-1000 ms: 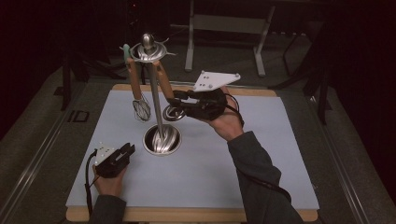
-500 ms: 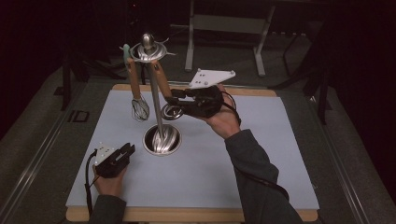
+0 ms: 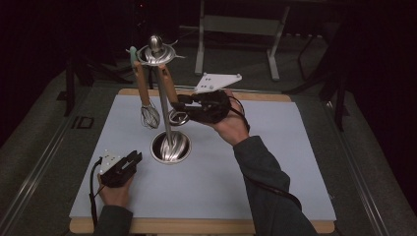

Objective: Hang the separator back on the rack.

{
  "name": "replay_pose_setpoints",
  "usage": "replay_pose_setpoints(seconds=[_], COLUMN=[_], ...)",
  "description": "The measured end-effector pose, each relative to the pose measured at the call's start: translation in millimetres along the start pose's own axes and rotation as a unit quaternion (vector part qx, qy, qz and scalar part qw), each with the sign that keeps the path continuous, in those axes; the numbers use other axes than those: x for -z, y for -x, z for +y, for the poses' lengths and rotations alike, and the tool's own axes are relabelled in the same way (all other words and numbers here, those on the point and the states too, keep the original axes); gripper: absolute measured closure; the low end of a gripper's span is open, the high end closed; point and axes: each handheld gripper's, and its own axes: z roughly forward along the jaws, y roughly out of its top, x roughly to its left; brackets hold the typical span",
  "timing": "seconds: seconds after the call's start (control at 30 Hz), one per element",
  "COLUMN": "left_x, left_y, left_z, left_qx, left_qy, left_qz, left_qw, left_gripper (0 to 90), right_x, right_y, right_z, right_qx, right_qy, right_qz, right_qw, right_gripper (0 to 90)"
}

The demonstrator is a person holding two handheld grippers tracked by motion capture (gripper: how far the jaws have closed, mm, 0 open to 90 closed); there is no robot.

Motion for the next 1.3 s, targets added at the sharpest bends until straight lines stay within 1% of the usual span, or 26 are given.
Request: replay_pose_setpoints(seconds=[0.1,0.37,0.53,0.63,0.9,1.07,1.3], left_x=[-0.1,-0.3,-0.3,-0.2,-0.1,-0.2,-0.2], left_y=[0.0,0.2,0.3,0.2,0.4,0.4,0.4], left_z=[0.0,-0.1,-0.1,-0.1,0.0,0.0,-0.1], left_qx=[0.0,0.0,0.0,0.0,0.0,0.0,0.0], left_qy=[0.0,0.001,0.001,0.001,0.001,0.001,0.001], left_qz=[0.0,0.0,-0.001,-0.001,0.0,0.0,0.0], left_qw=[1.0,1.0,1.0,1.0,1.0,1.0,1.0], left_gripper=[73.8,73.7,73.6,73.5,73.5,73.4,73.4], right_x=[-1.8,-2.4,-3.2,-4.1,-4.0,-2.8,-1.0], right_y=[-1.1,-1.0,-0.5,-0.5,1.8,2.9,2.7], right_z=[-1.4,-2.8,-3.3,-3.6,-10.0,-13.6,-16.8], right_qx=[0.002,0.003,-0.004,-0.005,-0.01,-0.013,-0.008], right_qy=[-0.005,-0.005,-0.003,-0.001,-0.008,-0.014,-0.021], right_qz=[-0.001,-0.001,0.008,0.006,0.002,0.007,0.01], right_qw=[1.0,1.0,1.0,1.0,0.9999,0.9998,0.9997], right_gripper=[71.0,70.9,70.7,70.3,70.2,70.3,70.4])
